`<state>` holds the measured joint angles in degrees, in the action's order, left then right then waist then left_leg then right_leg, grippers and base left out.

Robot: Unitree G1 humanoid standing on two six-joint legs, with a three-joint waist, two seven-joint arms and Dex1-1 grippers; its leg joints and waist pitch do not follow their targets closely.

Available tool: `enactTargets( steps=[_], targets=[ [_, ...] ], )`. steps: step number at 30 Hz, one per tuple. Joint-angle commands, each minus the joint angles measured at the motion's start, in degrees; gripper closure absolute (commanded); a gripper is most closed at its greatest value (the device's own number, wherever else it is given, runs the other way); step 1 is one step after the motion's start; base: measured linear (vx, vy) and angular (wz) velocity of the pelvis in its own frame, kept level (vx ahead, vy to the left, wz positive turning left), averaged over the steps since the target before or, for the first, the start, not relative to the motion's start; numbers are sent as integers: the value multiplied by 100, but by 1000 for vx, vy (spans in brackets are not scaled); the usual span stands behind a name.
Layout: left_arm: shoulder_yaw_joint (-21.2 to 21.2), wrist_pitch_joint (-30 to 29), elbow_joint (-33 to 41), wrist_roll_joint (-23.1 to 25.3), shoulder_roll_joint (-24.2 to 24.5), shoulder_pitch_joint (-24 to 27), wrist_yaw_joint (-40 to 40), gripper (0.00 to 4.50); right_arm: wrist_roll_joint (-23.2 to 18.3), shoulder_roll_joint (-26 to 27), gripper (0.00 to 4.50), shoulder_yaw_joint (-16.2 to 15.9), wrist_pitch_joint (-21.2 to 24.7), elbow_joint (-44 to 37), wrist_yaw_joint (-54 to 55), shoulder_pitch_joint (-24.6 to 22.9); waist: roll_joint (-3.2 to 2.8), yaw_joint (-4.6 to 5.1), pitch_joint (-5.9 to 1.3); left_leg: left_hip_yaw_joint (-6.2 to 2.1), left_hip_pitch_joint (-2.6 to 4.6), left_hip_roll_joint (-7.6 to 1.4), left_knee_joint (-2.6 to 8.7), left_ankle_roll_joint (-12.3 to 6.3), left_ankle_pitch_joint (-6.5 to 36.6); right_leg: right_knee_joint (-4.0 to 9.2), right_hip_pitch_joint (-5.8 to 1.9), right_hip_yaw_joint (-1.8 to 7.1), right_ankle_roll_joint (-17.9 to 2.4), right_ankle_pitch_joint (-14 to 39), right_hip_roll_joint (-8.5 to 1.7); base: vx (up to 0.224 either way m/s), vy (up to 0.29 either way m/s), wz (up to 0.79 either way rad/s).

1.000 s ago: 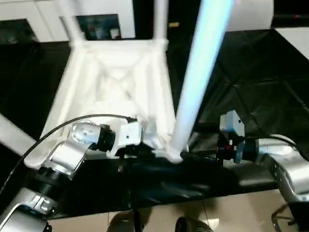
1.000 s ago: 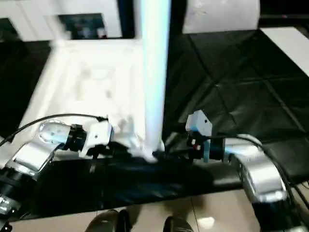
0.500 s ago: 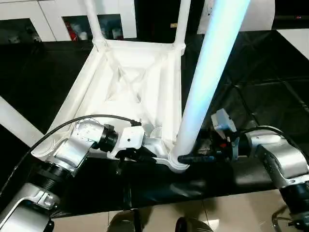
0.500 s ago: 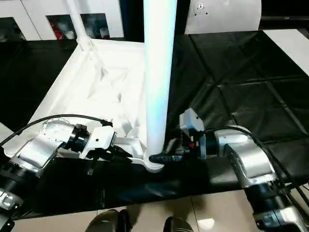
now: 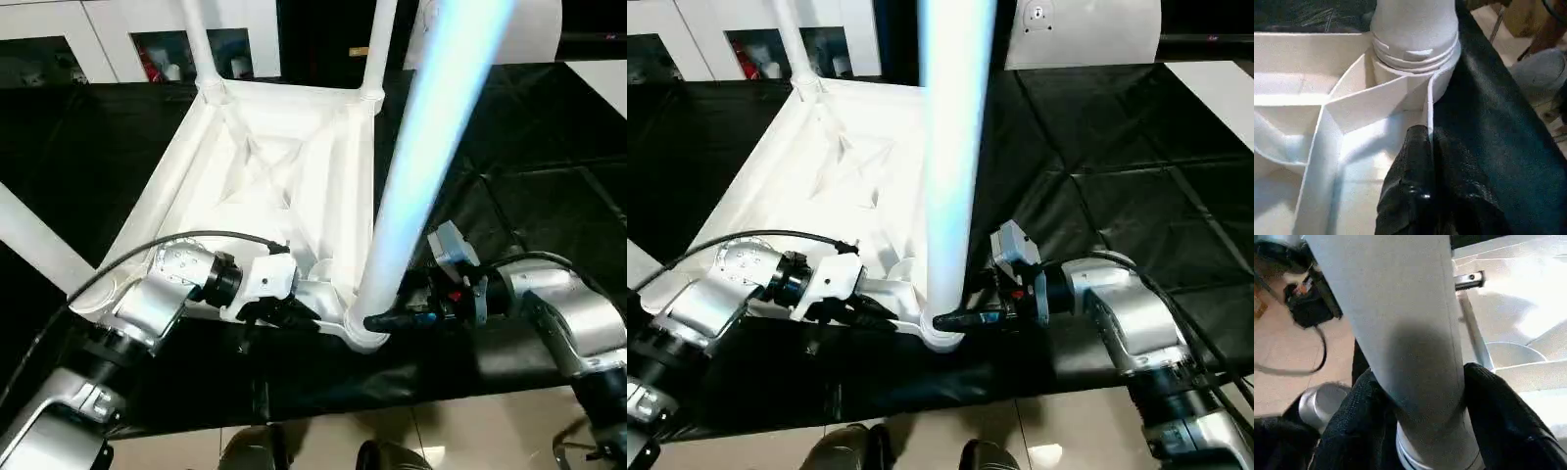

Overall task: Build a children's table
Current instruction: Rotate leg to tighten

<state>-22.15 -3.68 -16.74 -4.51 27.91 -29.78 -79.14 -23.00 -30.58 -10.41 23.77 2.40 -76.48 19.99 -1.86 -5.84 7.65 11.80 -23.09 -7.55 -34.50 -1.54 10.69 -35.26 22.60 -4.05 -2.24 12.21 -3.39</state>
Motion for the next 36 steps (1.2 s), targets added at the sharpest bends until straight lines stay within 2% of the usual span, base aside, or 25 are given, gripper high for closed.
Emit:
enactTargets(
  steps=[1,2,3,4,5,6,7,9,10,12,14,15,16,18,19,21,22,23,24,27,32,33,34,35,36],
  targets=[
    [-113,-215,147,-13,-164,44,208,450,-235,142,246,-156,326,-269,212,-82,66,62,-387,-334,194,-698,433,-572,558,362,-208,407,-1485,452,-720,0,0,0],
    [-55,-536,303,-37,-316,72,487,450,-90,400,246,-181,496,-520,817,-221,46,60,-381,-336,196,-689,435,-529,629,384,-211,407,-1470,598,-730,0,0,0],
    [-46,-589,327,-38,-343,76,536,450,-61,443,246,-188,517,-559,916,-243,60,68,-361,-333,206,-715,459,-459,702,401,-201,426,-1431,717,-732,0,0,0],
    [-2,-945,424,3,-550,60,898,450,162,773,246,-229,751,-728,1623,-339,73,92,-324,-355,199,-685,473,-355,943,459,-191,428,-1359,1204,-749,0,0,0],
    [5,-1034,438,31,-606,50,1000,450,212,861,246,-237,831,-758,1796,-356,71,129,-303,-370,214,-684,501,-171,1079,493,-169,436,-1273,1612,-746,0,0,0],
    [29,-1215,431,86,-754,8,1229,450,272,1097,246,-224,979,-817,2162,-384,98,173,-268,-395,213,-662,515,-30,1336,542,-175,435,-1141,2169,-757,0,0,0],
    [37,-1261,426,98,-796,-6,1292,450,289,1167,246,-219,1010,-833,2262,-391,92,187,-251,-416,212,-659,520,30,1450,570,-176,436,-1063,2448,-780,0,0,0],
    [74,-1477,433,139,-992,-56,1567,450,414,1456,248,-228,1205,-902,2711,-415,78,289,-189,-471,285,-648,557,276,2057,670,-118,431,-784,3332,-779,0,0,0],
    [92,-1726,456,219,-1196,-116,1878,450,670,1744,248,-293,1374,-957,3230,-432,92,343,-192,-503,293,-644,566,366,2204,687,-119,435,-690,3519,-793,0,0,0],
    [88,-1831,465,260,-1277,-143,1999,450,754,1904,249,-275,1495,-957,3511,-433,94,404,-190,-525,294,-640,588,426,2316,704,-100,443,-589,3574,-787,0,0,0],
    [118,-2199,369,515,-1656,-306,2600,450,1101,2664,251,-22,1723,-708,4826,-312,73,440,-189,-537,288,-636,599,467,2389,702,-76,450,-567,3568,-789,0,0,0],
    [145,-2291,324,607,-1789,-357,2810,450,1187,2944,251,127,1730,-579,5276,-246,67,474,-175,-547,308,-629,607,541,2539,719,-26,446,-544,3678,-781,0,0,0],
    [155,-2357,308,640,-1862,-381,2907,450,1213,3105,251,214,1723,-494,5523,-194,76,503,-181,-584,315,-615,607,608,2679,733,-45,419,-463,3782,-792,0,0,0],
    [166,-2433,297,672,-1940,-402,3010,450,1233,3286,251,314,1715,-403,5800,-137,22,540,-200,-593,292,-636,659,653,2696,729,-76,412,-453,3357,-768,0,0,0],
    [188,-2476,279,710,-2029,-426,3162,450,1356,3453,251,388,1717,-346,6110,-86,35,557,-208,-593,275,-644,684,670,2690,713,-91,407,-461,3150,-744,0,0,0],
    [195,-2512,268,737,-2084,-443,3250,450,1466,3588,251,437,1709,-304,6347,-48,22,580,-235,-550,298,-650,714,732,2664,662,-66,440,-621,2419,-716,0,0,0],
    [193,-2515,260,771,-2113,-456,3312,450,1502,3680,251,451,1677,-298,6436,-41,19,573,-235,-540,298,-648,716,721,2607,660,-71,448,-654,2283,-723,0,0,0],
    [184,-2469,255,801,-2078,-445,3312,450,1550,3668,195,403,1540,-383,6416,-119,18,564,-246,-513,310,-649,716,695,2485,653,-70,464,-714,2044,-722,0,0,0],
    [185,-2453,258,813,-2051,-433,3302,450,1601,3636,181,374,1480,-452,6393,-175,24,552,-247,-491,303,-653,714,639,2322,650,-89,480,-756,1823,-735,0,0,0],
    [187,-2346,303,855,-1885,-339,3158,450,1630,3365,160,437,1179,-603,6114,-344,22,515,-248,-452,318,-663,694,524,2133,668,-92,508,-804,1679,-760,0,0,0],
    [147,-2034,360,836,-1615,-198,2849,450,1424,2834,122,611,827,-780,5540,-468,49,450,-292,-408,283,-674,647,193,1661,667,-153,509,-904,1613,-760,0,0,0],
    [120,-1716,364,743,-1408,-117,2529,450,1296,2419,97,748,634,-836,4976,-501,57,436,-323,-395,273,-666,634,141,1524,654,-173,503,-931,1490,-755,0,0,0],
    [111,-1573,358,696,-1325,-87,2374,450,1228,2253,97,809,559,-846,4731,-506,62,395,-351,-374,247,-644,604,-11,1245,622,-225,494,-956,1176,-751,0,0,0],
    [58,-1306,297,710,-1099,-68,2109,450,1154,1777,97,842,379,-841,4114,-495,65,348,-375,-356,236,-634,565,-174,907,584,-246,480,-1010,767,-746,0,0,0],
    [40,-1214,266,715,-1003,-64,1999,450,1136,1556,79,817,309,-823,3822,-484,66,333,-408,-333,218,-623,528,-373,571,520,-262,462,-1123,224,-728,0,0,0]
  ],
)
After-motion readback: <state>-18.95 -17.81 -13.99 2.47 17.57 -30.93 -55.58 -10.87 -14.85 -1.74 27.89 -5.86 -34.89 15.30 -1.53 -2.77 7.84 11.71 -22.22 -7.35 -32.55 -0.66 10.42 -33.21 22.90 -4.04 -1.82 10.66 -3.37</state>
